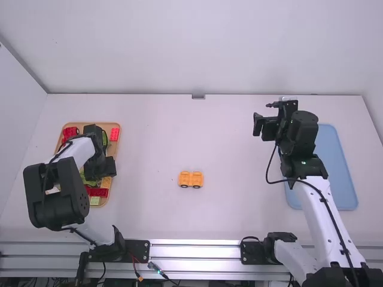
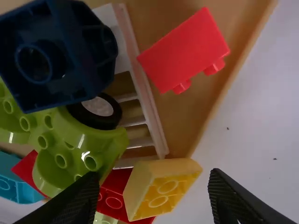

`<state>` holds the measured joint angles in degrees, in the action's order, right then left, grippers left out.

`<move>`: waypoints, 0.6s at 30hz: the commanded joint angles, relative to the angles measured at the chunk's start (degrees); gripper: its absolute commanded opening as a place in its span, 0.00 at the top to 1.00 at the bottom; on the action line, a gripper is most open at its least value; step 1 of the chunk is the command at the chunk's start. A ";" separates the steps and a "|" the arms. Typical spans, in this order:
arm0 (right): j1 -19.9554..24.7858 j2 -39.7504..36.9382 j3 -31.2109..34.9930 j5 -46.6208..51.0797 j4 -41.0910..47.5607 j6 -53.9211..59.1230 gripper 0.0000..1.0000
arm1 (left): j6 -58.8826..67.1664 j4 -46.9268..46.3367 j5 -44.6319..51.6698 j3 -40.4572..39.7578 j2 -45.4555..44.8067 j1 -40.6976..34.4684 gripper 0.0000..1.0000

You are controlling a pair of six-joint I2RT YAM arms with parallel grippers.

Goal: Assemble lego blocks to make yellow taxi

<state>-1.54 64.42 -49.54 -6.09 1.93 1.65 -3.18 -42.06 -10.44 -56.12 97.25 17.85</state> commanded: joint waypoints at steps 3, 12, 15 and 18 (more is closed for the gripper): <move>-0.02 0.35 -1.84 -0.22 -0.28 -0.17 0.01 | 0.17 -0.35 -1.11 1.11 -1.70 -0.22 0.39; -0.02 0.35 -1.84 -0.31 -0.22 -0.17 0.01 | -0.48 0.39 -3.15 1.11 -2.36 -0.17 0.37; -0.02 0.35 -1.84 -0.33 -0.22 -0.17 0.01 | -0.48 0.44 -3.41 1.01 -3.61 -0.28 0.36; -0.02 0.35 -1.84 -0.31 -0.15 -0.20 0.01 | 3.85 0.59 3.74 0.96 -5.40 -0.22 0.35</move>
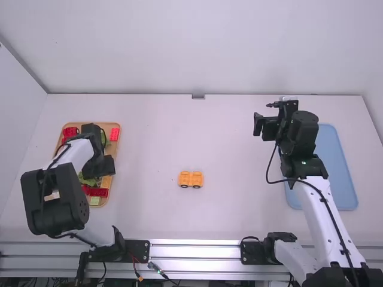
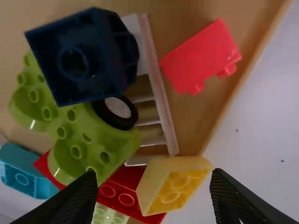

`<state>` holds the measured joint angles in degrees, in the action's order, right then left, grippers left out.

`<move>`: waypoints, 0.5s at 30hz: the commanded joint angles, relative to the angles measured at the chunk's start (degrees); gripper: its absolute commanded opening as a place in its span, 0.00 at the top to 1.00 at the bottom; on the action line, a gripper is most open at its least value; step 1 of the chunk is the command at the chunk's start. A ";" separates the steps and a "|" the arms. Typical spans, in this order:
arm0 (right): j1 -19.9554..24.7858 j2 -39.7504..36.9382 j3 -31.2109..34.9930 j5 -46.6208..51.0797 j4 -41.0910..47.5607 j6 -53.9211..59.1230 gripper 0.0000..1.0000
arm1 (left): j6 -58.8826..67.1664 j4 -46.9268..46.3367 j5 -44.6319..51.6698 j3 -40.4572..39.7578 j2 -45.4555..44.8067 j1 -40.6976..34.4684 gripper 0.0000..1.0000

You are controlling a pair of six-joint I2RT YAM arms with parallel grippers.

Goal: Assemble lego blocks to make yellow taxi

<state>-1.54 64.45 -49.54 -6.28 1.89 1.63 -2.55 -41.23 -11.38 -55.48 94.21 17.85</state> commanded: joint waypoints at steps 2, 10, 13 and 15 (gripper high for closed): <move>-0.02 0.33 -1.84 -0.13 0.09 -0.17 0.01 | 3.76 -0.31 6.43 0.39 -2.84 -0.13 0.35; 0.00 0.33 -1.84 -0.09 0.26 -0.35 0.01 | 4.09 1.95 5.81 3.34 -2.73 -0.48 0.34; -0.02 0.33 -1.84 -0.13 0.26 -0.33 0.01 | 4.50 3.06 5.57 4.33 -2.73 -0.15 0.34; -0.02 0.33 -1.84 -0.15 0.24 -0.35 0.01 | 4.24 3.15 3.87 4.74 -2.73 -0.28 0.35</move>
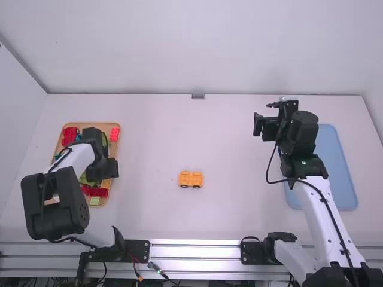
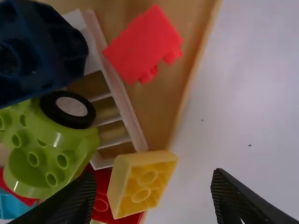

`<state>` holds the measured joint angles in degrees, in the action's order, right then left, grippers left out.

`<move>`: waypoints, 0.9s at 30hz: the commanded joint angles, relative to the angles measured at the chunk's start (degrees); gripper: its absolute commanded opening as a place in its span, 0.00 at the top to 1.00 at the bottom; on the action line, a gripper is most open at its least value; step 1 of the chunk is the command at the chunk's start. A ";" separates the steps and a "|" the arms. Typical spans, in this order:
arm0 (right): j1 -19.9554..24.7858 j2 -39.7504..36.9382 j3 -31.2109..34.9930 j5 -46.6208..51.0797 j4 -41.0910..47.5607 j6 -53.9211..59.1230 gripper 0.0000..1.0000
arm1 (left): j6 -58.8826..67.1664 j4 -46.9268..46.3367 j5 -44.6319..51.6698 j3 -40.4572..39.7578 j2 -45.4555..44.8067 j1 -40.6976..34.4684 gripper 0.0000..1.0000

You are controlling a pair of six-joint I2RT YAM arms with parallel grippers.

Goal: Assemble lego blocks to make yellow taxi

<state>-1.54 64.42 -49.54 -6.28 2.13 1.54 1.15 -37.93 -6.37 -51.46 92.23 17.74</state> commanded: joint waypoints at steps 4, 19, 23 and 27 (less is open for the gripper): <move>-0.07 0.35 -1.84 -0.37 -0.07 -0.26 0.01 | 0.76 0.37 -2.03 1.20 -0.74 -0.09 0.38; -0.15 0.35 -1.84 -1.86 -0.46 -0.26 0.01 | 0.79 4.81 -7.04 4.59 -0.74 -0.26 0.49; -1.20 0.35 -1.84 -1.81 -0.85 -0.15 0.01 | 0.83 5.29 -7.04 4.70 -0.72 0.33 0.51; -2.47 0.35 -1.84 -1.79 -1.70 -0.02 0.01 | -0.15 5.40 -8.41 4.79 -0.72 0.42 0.51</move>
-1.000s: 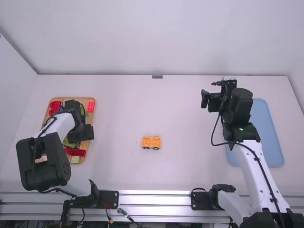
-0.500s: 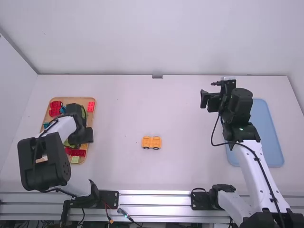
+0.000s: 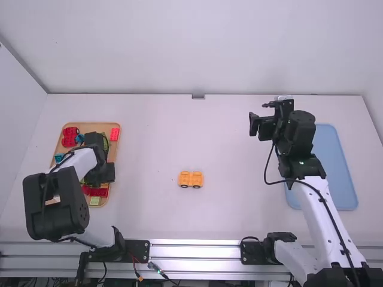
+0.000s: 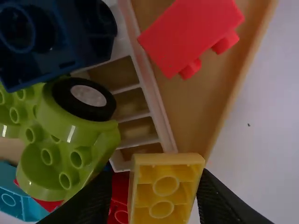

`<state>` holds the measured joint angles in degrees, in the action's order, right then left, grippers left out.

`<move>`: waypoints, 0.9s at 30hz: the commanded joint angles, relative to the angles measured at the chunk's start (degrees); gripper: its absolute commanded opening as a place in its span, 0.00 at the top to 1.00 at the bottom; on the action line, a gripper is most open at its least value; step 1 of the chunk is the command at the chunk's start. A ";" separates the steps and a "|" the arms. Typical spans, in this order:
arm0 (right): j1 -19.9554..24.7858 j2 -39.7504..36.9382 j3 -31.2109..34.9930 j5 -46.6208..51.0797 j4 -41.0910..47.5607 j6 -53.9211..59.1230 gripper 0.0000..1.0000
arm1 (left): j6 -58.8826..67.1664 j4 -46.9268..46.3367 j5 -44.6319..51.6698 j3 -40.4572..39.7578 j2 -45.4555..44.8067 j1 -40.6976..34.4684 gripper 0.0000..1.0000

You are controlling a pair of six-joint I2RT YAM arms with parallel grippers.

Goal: Assemble lego blocks to make yellow taxi

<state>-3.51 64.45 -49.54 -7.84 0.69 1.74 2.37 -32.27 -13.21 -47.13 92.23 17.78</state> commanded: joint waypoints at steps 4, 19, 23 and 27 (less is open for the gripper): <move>-1.49 0.33 -1.84 0.39 -0.48 -0.22 0.01 | -1.64 -0.28 -1.25 0.44 -0.72 0.48 0.49; -0.61 0.33 -1.84 0.13 -0.22 -0.24 0.01 | -5.53 -2.89 0.04 0.20 -0.72 0.61 0.52; -0.61 0.33 -1.84 0.17 -0.07 -0.24 0.01 | -3.89 -0.96 0.00 1.49 -0.70 0.66 0.52; -0.70 0.33 -1.84 0.15 -0.28 -0.24 0.01 | -4.28 -0.68 -1.73 1.84 -0.70 0.66 0.52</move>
<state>-4.27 64.45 -49.54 -7.77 0.60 1.76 -1.96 -32.56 -13.26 -46.15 92.23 18.26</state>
